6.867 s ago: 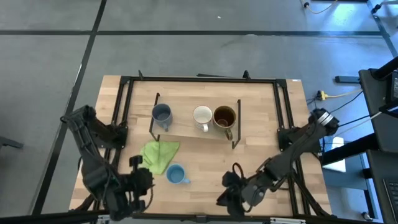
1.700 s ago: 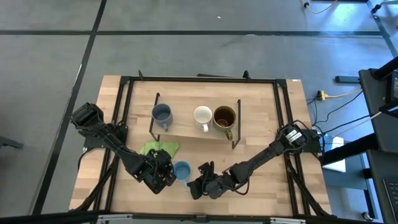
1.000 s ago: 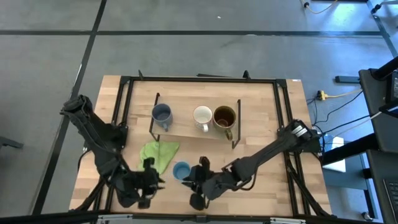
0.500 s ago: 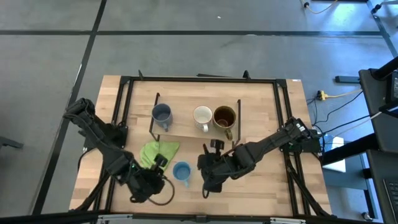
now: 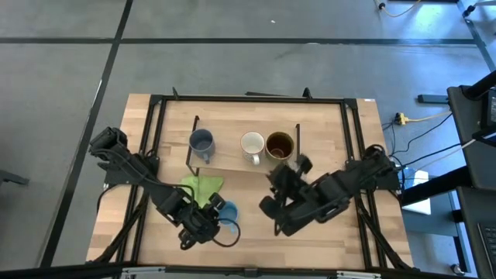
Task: Stack small to large cups/mugs on shelf
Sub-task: Put the blue mug on the shelf
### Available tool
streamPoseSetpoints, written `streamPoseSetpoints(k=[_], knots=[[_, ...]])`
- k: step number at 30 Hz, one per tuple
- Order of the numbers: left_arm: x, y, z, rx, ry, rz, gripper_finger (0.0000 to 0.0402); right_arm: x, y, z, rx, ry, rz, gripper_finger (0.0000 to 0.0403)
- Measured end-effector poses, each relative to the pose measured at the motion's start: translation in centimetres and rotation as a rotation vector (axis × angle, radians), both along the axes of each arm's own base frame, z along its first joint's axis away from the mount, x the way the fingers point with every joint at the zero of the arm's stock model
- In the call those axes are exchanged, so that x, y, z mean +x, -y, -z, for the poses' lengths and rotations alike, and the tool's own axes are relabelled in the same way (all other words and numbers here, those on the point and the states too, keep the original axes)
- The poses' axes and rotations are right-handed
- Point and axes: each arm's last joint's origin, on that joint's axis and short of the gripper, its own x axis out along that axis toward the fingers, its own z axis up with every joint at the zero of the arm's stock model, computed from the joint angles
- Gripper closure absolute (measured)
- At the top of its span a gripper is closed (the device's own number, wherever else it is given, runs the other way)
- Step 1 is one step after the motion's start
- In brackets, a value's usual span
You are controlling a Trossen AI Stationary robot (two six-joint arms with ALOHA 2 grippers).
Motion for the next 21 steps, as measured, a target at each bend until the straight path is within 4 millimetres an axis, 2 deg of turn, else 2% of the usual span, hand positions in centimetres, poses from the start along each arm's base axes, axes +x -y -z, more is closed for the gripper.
streamPoseSetpoints(k=[5,11,21], knots=[[0.8,-0.4,0.5,0.007,0.001,-0.012,0.0292,-1.7,0.7,-2.0,-0.021,0.086,0.025,0.0342],[1.6,-0.1,2.3,0.003,-0.062,0.007,0.0290,-2.7,0.6,-2.9,-0.044,0.135,0.024,0.0342],[2.7,-0.3,3.7,0.018,-0.088,0.003,0.0288,-2.8,0.5,-3.0,-0.040,0.136,0.020,0.0342]])
